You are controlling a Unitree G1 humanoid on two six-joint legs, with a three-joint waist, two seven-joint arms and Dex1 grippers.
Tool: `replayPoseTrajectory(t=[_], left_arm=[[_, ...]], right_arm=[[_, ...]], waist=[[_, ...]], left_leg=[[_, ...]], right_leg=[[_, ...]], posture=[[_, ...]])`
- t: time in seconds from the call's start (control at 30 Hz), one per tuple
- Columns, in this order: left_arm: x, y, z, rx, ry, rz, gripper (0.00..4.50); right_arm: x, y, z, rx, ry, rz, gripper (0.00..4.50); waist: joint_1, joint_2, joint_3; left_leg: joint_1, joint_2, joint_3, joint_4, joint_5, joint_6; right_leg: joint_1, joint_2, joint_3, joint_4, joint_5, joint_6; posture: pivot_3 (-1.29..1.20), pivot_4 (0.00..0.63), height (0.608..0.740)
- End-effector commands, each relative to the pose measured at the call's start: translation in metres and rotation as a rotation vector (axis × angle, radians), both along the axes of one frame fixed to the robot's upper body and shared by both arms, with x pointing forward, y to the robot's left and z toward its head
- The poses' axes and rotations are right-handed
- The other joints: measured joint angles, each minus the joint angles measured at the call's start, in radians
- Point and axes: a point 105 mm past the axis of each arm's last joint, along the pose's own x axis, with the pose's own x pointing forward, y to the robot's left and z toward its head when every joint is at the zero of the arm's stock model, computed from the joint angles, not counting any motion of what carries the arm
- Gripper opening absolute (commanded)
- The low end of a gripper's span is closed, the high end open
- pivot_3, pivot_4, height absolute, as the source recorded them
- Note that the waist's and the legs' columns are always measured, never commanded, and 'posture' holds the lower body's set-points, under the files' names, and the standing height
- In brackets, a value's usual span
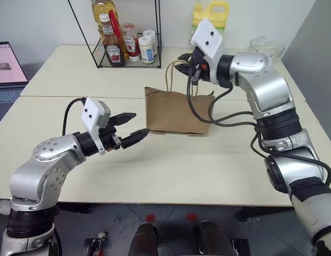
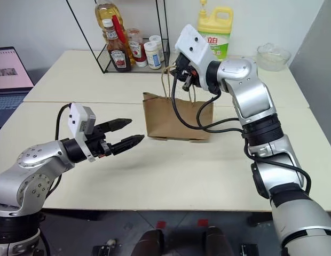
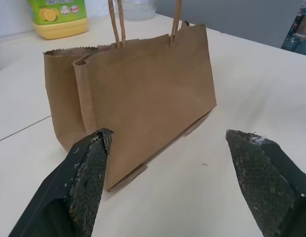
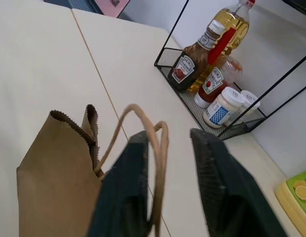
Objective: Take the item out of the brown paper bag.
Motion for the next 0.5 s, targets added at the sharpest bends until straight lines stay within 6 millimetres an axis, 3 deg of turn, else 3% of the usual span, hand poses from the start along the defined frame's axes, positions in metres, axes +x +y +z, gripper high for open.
replayPoseTrajectory(t=[0.03, 0.2, 0.47, 0.5], left_arm=[[0.000, 0.000, 0.010, 0.007, -0.051, -0.008, 3.93], [0.001, -0.002, 0.013, 0.004, -0.058, -0.019, 3.93], [0.019, 0.000, 0.027, -0.016, -0.094, -0.011, 3.93], [0.023, 0.001, 0.030, -0.021, -0.105, -0.002, 3.55]], right_arm=[[-0.012, -0.004, 0.010, -0.001, -0.022, 0.032, 2.82], [-0.028, -0.024, -0.001, -0.019, 0.045, 0.044, 4.46], [-0.075, -0.076, -0.039, -0.001, 0.218, -0.027, 4.46], [-0.079, -0.080, -0.042, 0.011, 0.232, -0.037, 4.50]], waist=[[0.000, 0.000, 0.000], [0.003, 0.000, 0.000], [0.006, 0.000, 0.000], [0.006, 0.000, 0.000]], left_leg=[[0.000, 0.000, 0.000, 0.000, 0.000, 0.000], [-0.001, 0.000, 0.000, 0.001, 0.000, 0.000], [-0.001, 0.000, -0.001, 0.002, 0.000, 0.000], [-0.001, 0.000, -0.001, 0.002, 0.000, 0.000]], right_leg=[[0.000, 0.000, 0.000, 0.000, 0.000, 0.000], [0.000, 0.000, 0.000, 0.000, 0.000, 0.000], [0.001, 0.000, -0.002, 0.000, 0.000, 0.000], [0.001, 0.000, -0.002, 0.000, 0.000, 0.000]], posture=[[0.00, 0.150, 0.740], [0.00, 0.150, 0.740], [0.00, 0.150, 0.740], [0.00, 0.150, 0.740]])
